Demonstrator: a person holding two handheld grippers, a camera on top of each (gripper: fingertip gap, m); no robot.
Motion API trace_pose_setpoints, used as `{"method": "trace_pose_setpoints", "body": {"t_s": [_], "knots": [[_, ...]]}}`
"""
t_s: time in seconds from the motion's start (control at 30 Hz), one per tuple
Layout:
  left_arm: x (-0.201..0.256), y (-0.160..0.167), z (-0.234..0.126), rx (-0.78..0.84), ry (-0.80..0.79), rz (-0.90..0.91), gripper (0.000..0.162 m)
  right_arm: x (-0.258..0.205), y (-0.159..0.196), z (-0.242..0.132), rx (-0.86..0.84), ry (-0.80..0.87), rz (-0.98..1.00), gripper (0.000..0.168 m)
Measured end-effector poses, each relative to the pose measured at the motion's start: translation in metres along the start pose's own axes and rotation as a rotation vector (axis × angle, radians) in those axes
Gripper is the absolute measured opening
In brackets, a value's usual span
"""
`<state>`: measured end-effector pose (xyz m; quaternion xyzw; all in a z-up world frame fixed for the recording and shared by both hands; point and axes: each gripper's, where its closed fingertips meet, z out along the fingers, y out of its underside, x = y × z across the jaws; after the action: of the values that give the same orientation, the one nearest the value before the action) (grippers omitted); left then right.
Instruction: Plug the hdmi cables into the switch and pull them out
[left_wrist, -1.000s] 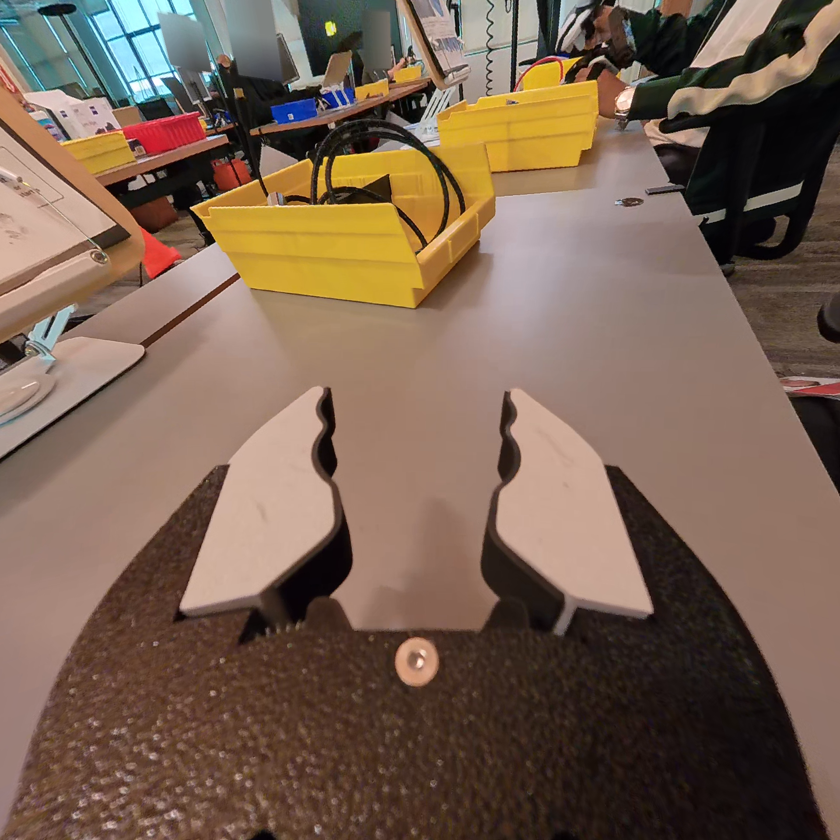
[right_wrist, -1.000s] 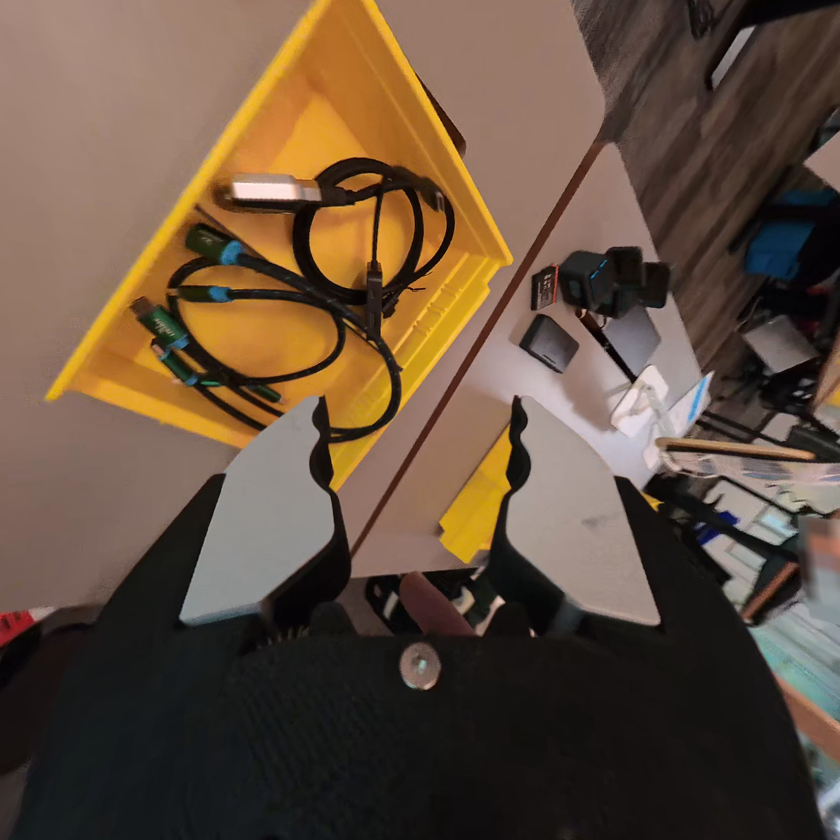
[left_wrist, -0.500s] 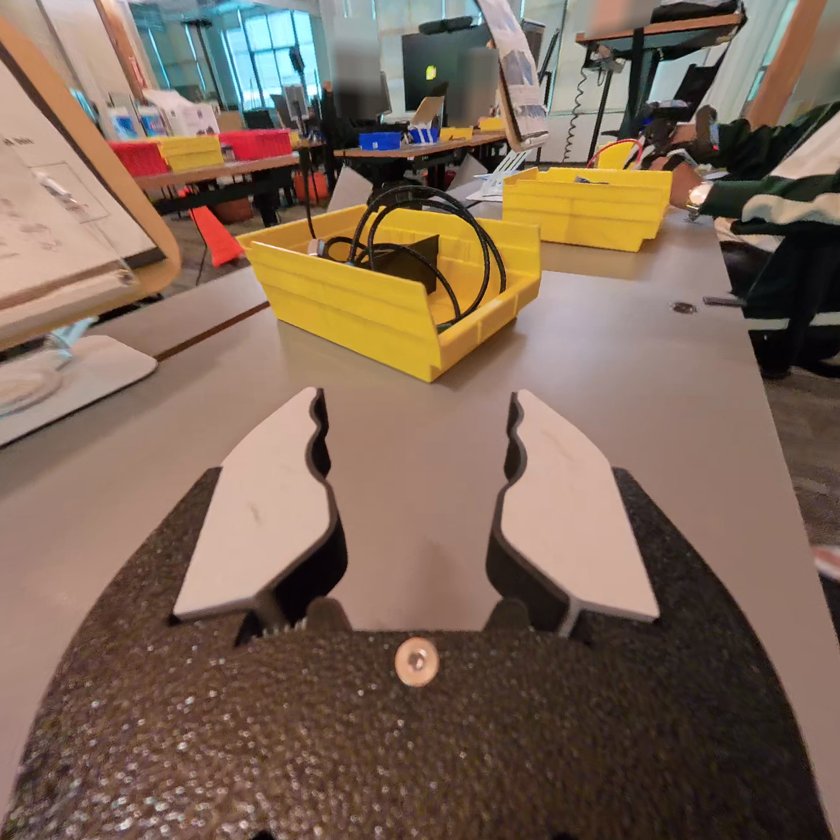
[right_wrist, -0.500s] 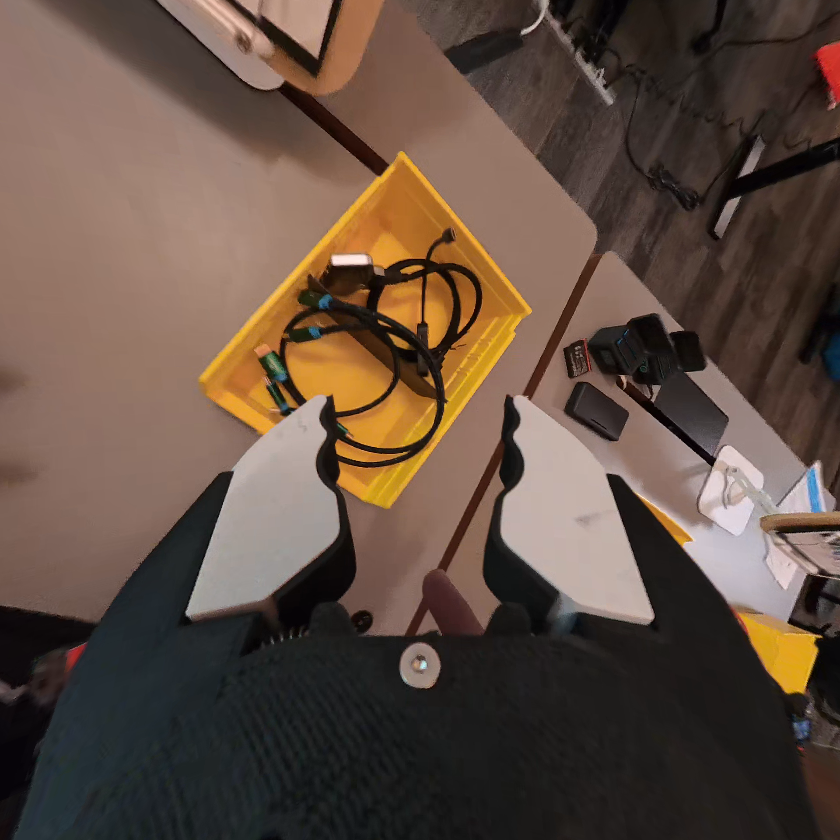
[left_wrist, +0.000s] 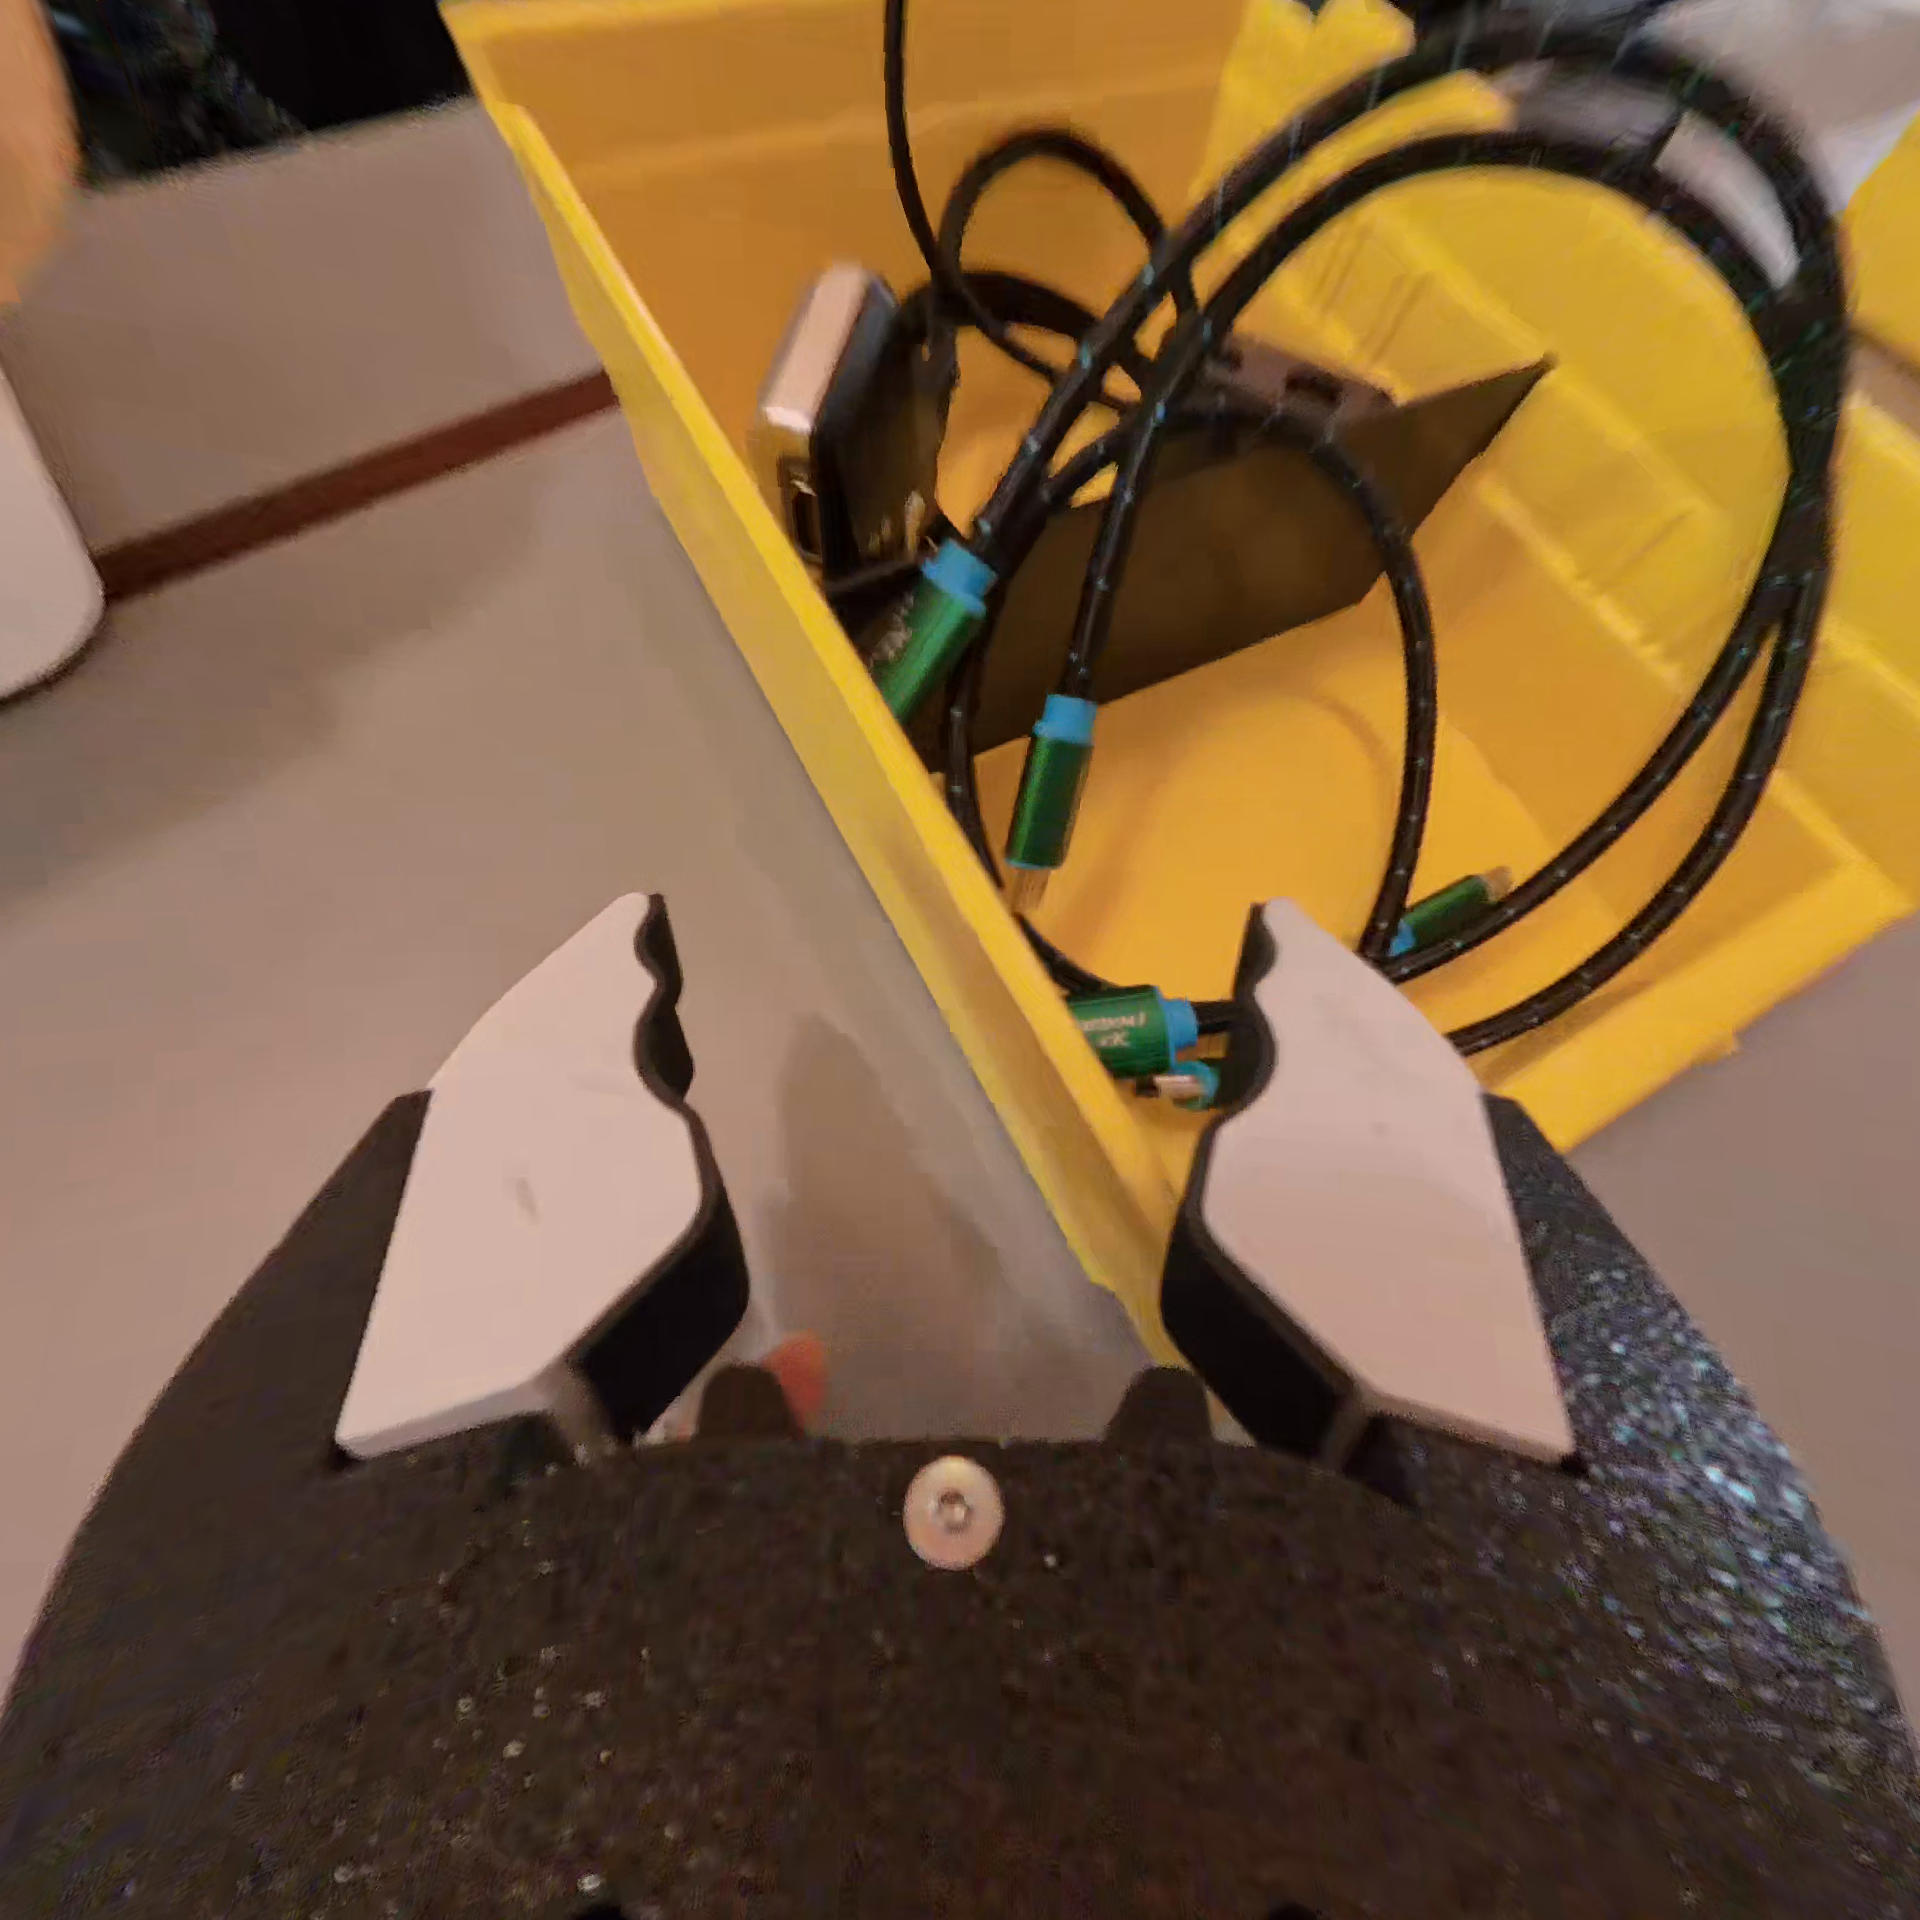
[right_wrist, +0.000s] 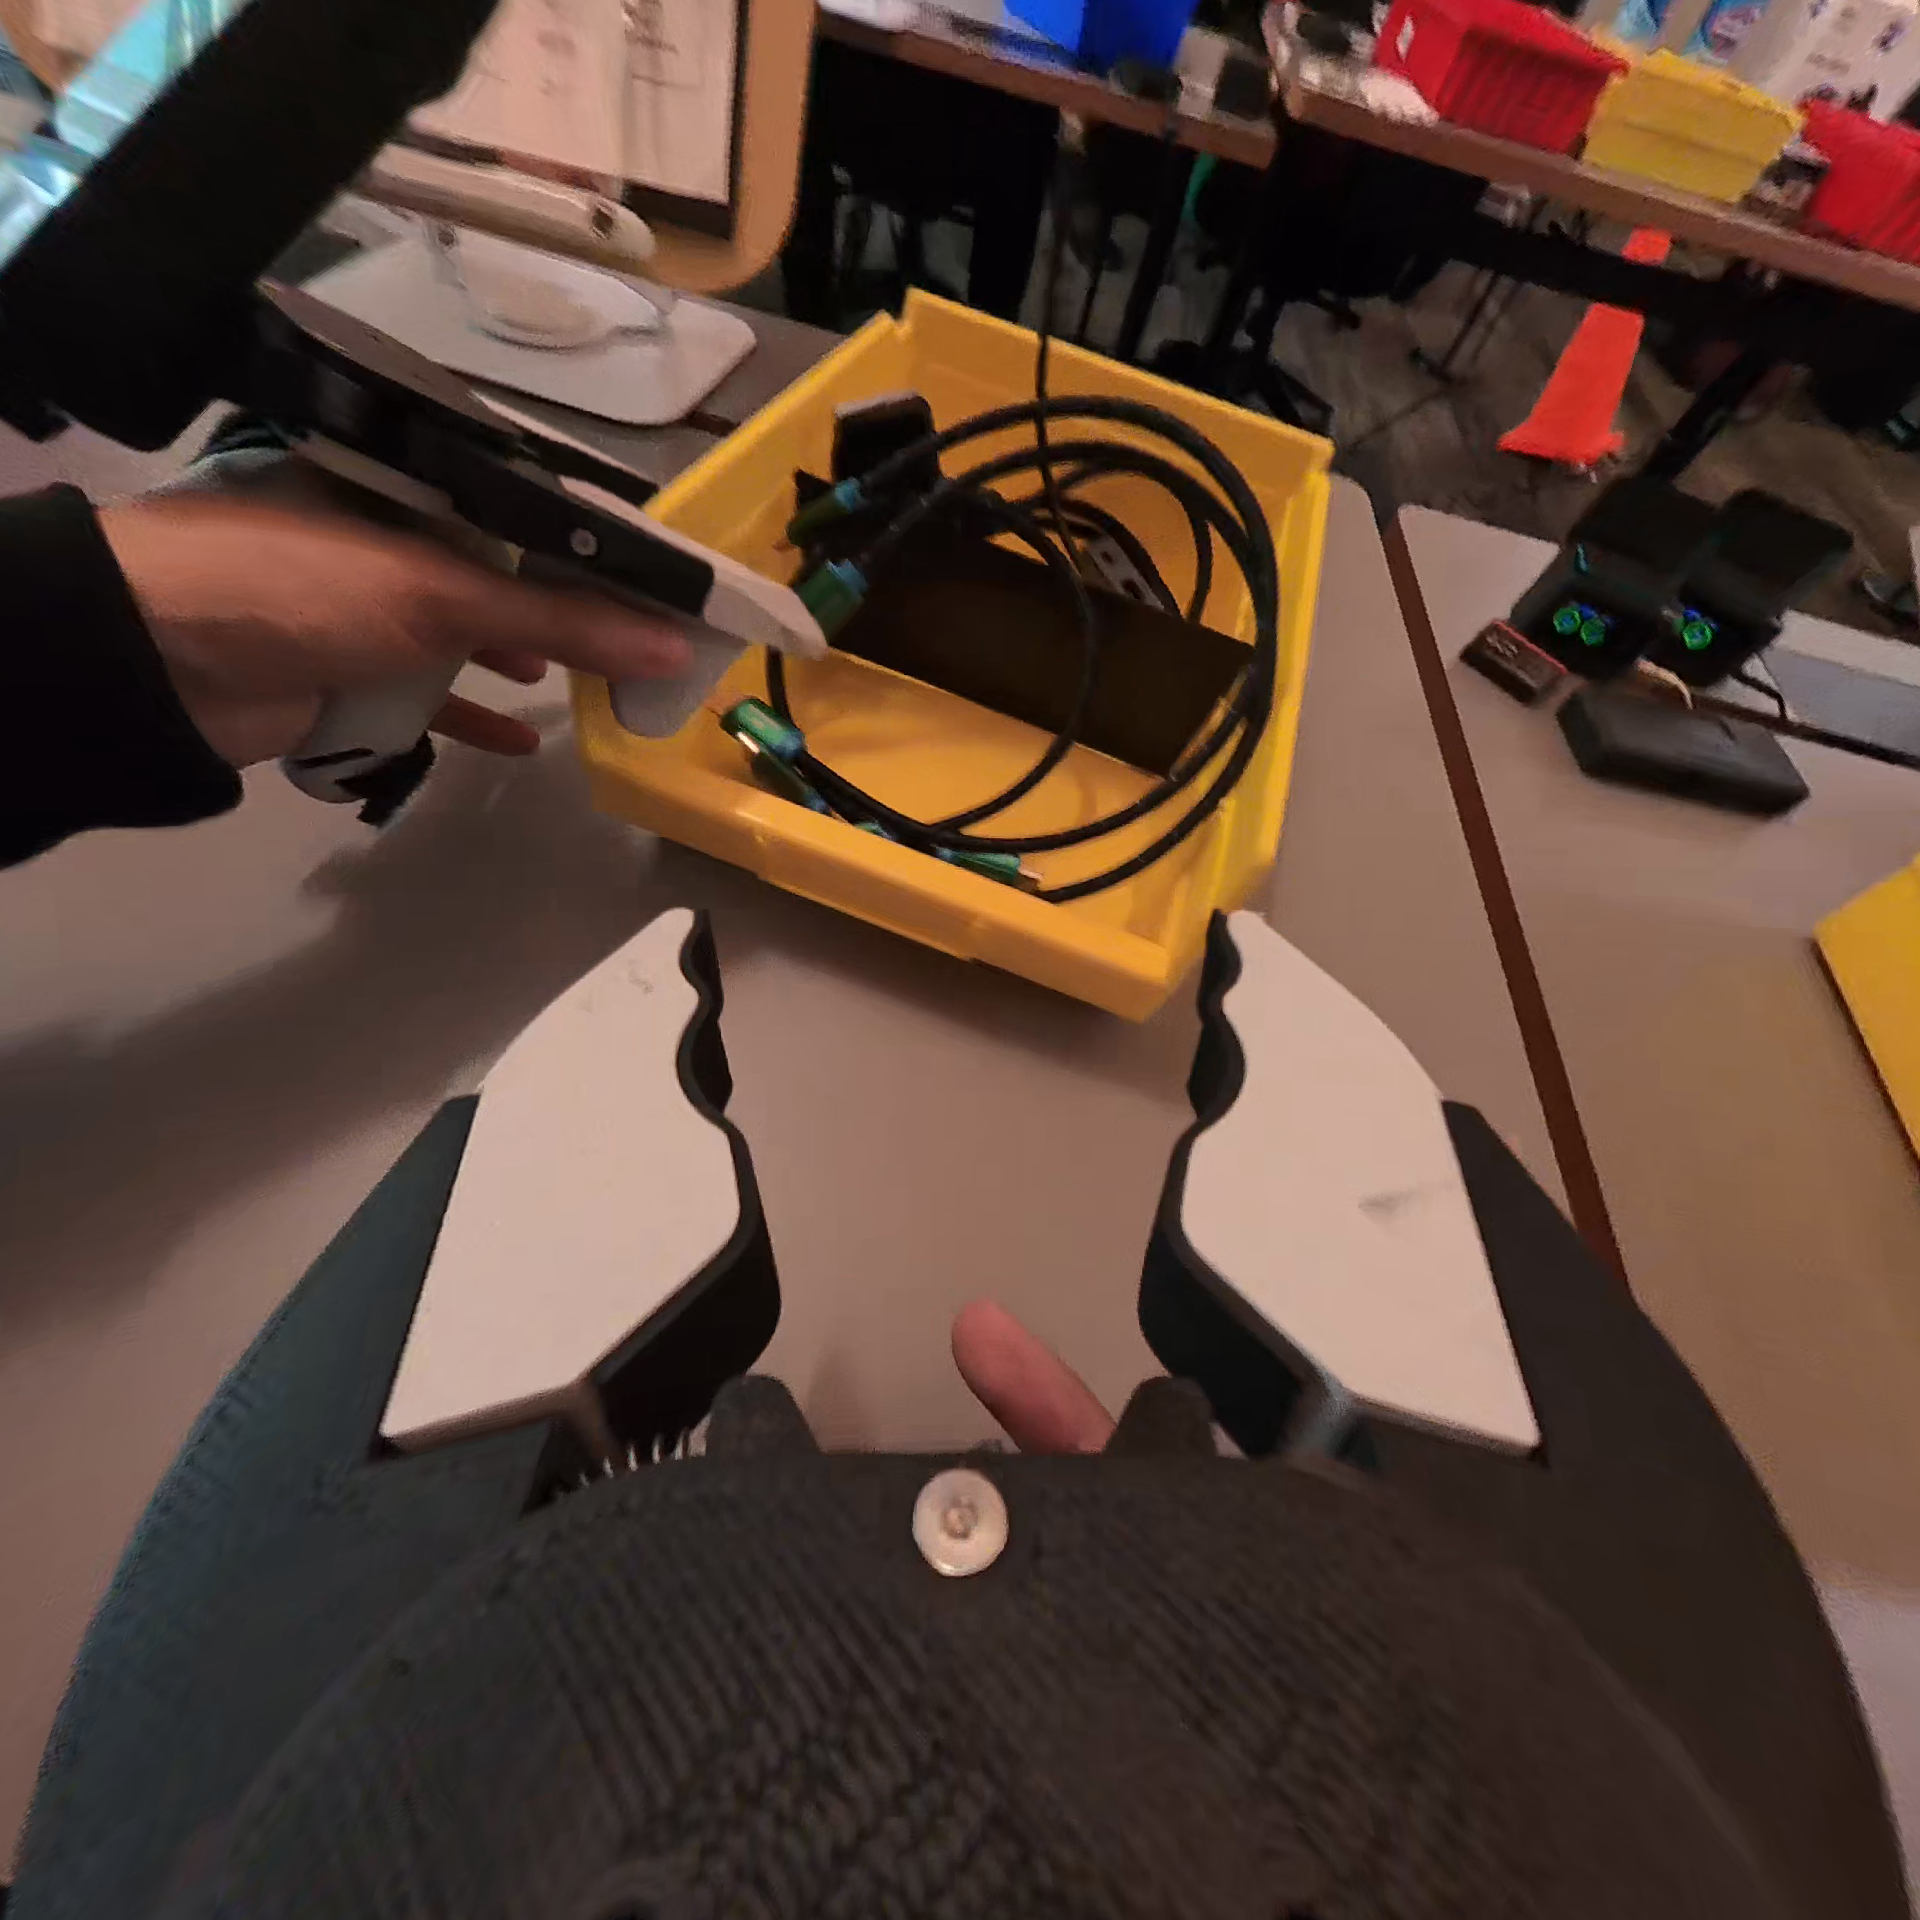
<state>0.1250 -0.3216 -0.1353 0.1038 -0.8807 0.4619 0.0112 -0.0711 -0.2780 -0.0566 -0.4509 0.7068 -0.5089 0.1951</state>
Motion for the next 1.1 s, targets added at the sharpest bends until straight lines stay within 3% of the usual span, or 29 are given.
{"method": "trace_pose_setpoints", "body": {"t_s": [0.03, 0.07, 0.1, 0.2, 0.37, 0.47, 0.67, 0.77, 0.87, 0.93, 1.03, 1.1], "knots": [[0.004, -0.004, 0.004, 0.025, 0.019, 0.01, 0.088, 0.004, 0.001, -0.002, -0.023, 0.013, 0.004, 0.093], [0.003, -0.007, 0.004, 0.05, -0.007, 0.055, 0.054, 0.006, -0.001, -0.004, -0.009, 0.024, -0.005, 0.098], [-0.006, -0.01, 0.004, 0.065, -0.091, 0.13, 0.04, 0.008, -0.005, -0.006, 0.029, 0.034, -0.013, 0.098], [-0.033, -0.011, -0.006, 0.107, -0.199, 0.174, 0.019, 0.001, -0.008, -0.007, 0.057, -0.023, -0.017, 0.097], [-0.075, 0.018, -0.059, 0.124, -0.138, 0.218, 0.015, 0.0, -0.012, -0.014, 0.076, -0.03, -0.026, 0.098], [-0.103, 0.049, -0.109, 0.126, -0.134, 0.223, 0.015, -0.032, -0.026, -0.021, 0.108, -0.15, -0.051, 0.102], [-0.153, 0.116, -0.218, 0.151, -0.191, 0.198, 0.015, -0.172, -0.073, -0.046, 0.216, -0.608, -0.071, 0.098], [-0.167, 0.138, -0.259, 0.216, -0.223, 0.154, 0.017, -0.238, -0.132, -0.045, 0.28, -0.765, -0.082, 0.094], [-0.175, 0.151, -0.283, 0.253, -0.257, 0.108, 0.018, -0.297, -0.217, -0.023, 0.326, -0.809, -0.061, 0.095], [-0.178, 0.154, -0.287, 0.263, -0.262, 0.101, 0.019, -0.35, -0.255, 0.007, 0.242, -0.898, -0.075, 0.096], [-0.18, 0.154, -0.289, 0.277, -0.246, 0.084, 0.02, -0.42, -0.284, 0.078, 0.022, -0.943, 0.019, 0.091], [-0.18, 0.153, -0.289, 0.285, -0.243, 0.089, 0.02, -0.449, -0.28, 0.141, -0.139, -0.847, 0.08, 0.085]]}}
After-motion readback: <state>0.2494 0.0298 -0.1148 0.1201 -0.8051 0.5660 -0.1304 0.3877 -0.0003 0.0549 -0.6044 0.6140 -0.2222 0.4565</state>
